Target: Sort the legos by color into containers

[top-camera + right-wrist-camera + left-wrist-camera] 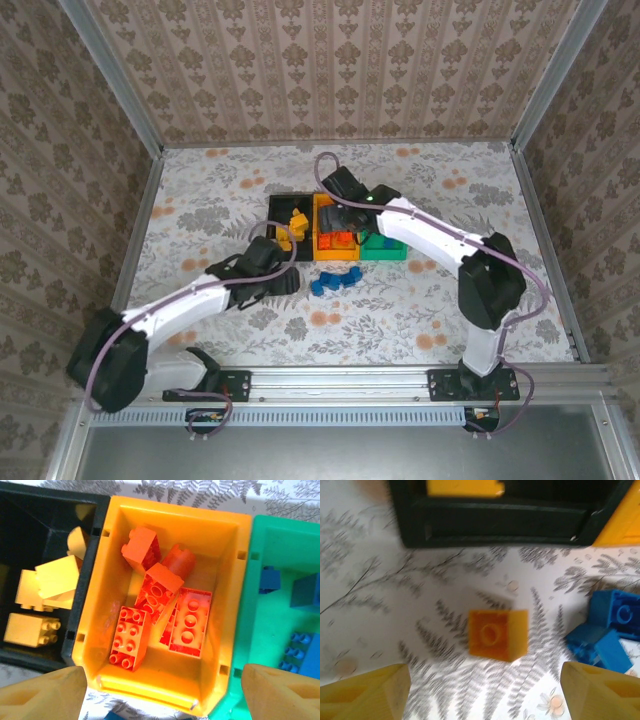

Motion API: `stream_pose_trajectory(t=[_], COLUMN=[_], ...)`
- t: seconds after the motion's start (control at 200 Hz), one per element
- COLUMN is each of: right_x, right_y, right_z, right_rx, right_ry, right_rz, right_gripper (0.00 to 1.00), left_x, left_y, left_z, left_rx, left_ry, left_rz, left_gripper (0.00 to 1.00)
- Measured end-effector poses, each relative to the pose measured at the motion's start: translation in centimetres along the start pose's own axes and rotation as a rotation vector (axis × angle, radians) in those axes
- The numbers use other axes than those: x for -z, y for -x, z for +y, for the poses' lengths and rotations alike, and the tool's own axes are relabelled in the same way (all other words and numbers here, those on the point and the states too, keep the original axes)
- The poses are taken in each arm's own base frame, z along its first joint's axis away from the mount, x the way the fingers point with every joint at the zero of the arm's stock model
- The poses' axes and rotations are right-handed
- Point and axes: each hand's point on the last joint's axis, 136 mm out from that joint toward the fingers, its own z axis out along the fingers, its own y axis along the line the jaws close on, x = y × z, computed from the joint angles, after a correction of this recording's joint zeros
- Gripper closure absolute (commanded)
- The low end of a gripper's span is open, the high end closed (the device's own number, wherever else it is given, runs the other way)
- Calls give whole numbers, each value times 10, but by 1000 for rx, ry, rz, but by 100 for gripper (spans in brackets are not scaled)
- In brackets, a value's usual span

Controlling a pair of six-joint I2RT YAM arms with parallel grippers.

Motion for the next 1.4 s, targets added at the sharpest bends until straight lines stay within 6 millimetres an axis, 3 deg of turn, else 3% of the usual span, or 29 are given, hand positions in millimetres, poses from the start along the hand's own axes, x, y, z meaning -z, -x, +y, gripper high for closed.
stream_pose_trajectory(t=[0.19,0.495,0.78,1.0,1.16,1.4], right_x=[20,31,60,63,65,76], right_y=[-5,-19,-10,-16,-21,-26], right_z=[-9,-20,-23,-27,-34,-42], right_rx=[-20,-29,-57,-72,-80,-107], right_ry=[17,17,55,51,38,44], right_rz=[-38,-46,-119,-121,-124,-143], right_gripper=[17,16,16,16,15,15], left_x=[-22,-49,-53,-52,-36,40], left_y=[9,-16,-10,-9,-7,40], left_z=[-15,-1,-8,-11,-18,-36], left_rx=[-80,-153,-180,-214,-222,-145], left_ry=[63,191,199,212,187,48], left_rz=[30,109,81,67,41,-149], left_gripper=[29,44,56,63,63,61])
